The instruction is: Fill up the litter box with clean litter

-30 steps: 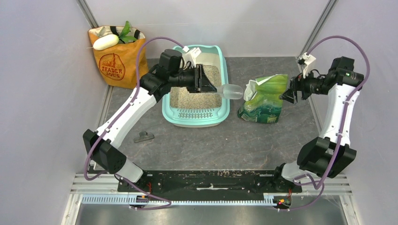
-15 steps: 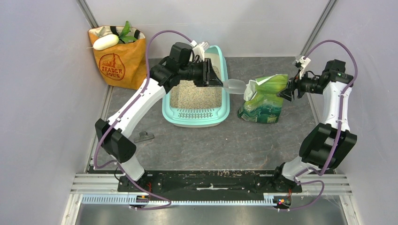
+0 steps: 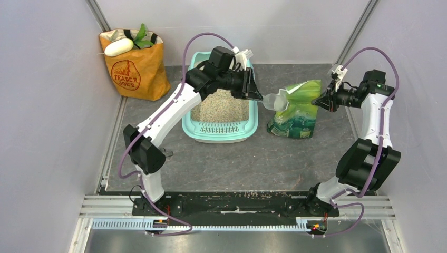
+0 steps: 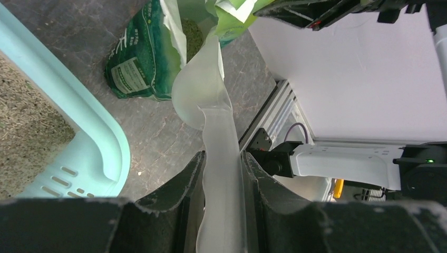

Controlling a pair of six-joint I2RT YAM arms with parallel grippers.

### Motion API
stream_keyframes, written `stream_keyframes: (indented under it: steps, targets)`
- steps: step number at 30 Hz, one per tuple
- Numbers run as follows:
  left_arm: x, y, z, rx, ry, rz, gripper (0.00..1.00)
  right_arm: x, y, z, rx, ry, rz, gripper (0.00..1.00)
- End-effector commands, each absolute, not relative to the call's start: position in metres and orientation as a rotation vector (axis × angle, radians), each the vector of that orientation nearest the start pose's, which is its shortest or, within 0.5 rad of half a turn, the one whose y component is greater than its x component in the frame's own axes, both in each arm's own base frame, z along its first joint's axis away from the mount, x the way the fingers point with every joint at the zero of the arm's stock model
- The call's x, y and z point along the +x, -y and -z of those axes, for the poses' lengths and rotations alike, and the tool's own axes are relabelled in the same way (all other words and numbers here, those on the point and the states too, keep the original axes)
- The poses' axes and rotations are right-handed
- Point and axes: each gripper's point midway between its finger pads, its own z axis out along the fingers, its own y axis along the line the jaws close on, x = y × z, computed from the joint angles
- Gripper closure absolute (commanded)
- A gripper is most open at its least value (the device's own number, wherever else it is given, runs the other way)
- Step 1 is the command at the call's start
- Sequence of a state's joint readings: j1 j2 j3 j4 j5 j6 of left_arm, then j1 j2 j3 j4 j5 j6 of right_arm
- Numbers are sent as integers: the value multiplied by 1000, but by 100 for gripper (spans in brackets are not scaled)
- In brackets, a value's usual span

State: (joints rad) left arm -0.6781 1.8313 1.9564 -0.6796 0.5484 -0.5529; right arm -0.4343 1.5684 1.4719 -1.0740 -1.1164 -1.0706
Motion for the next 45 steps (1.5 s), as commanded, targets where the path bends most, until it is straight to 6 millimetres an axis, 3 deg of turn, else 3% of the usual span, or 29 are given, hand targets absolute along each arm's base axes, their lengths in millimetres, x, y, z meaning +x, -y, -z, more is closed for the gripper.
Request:
stream_keyframes:
  steps: [1, 3, 4, 6, 8, 15, 19, 22, 25, 33, 39, 41, 45]
  targets:
    - [310, 400, -317, 578, -2249, 1222, 98, 340, -12, -264, -949, -1729, -649, 89]
    - [315, 402, -315, 577, -2251, 1203, 98, 335, -18, -265, -987, -1714, -649, 88]
    - [317, 402, -315, 577, -2248, 1196, 98, 332, -20, -264, -1000, -1715, -649, 82]
    - [317, 403, -315, 589, -2243, 1194, 98, 330, -21, -261, -1023, -1716, -642, 53]
    - [316, 402, -313, 592, -2251, 1193, 98, 333, -18, -255, -1030, -1730, -637, 40]
    - [315, 400, -307, 604, -2268, 1177, 98, 347, -18, -250, -1081, -1718, -683, 37]
    - [323, 400, -306, 561, -2272, 1145, 98, 344, -30, -245, -1141, -1691, -716, 50]
    - [326, 402, -306, 551, -2270, 1121, 98, 337, -40, -238, -1171, -1680, -740, 78]
    - [324, 407, -307, 587, -2266, 1097, 98, 329, -46, -241, -1218, -1651, -709, 100]
    - [323, 425, -282, 641, -2319, 977, 98, 317, -52, -277, -1266, -1575, -644, 100]
    - [359, 390, -277, 604, -2282, 645, 98, 307, -51, -290, -1322, -1568, -602, 100]
    - [352, 388, -274, 652, -2290, 633, 98, 304, -53, -296, -1348, -1541, -597, 100]
    - [319, 404, -259, 799, -2359, 780, 98, 304, -57, -303, -1362, -1506, -612, 100]
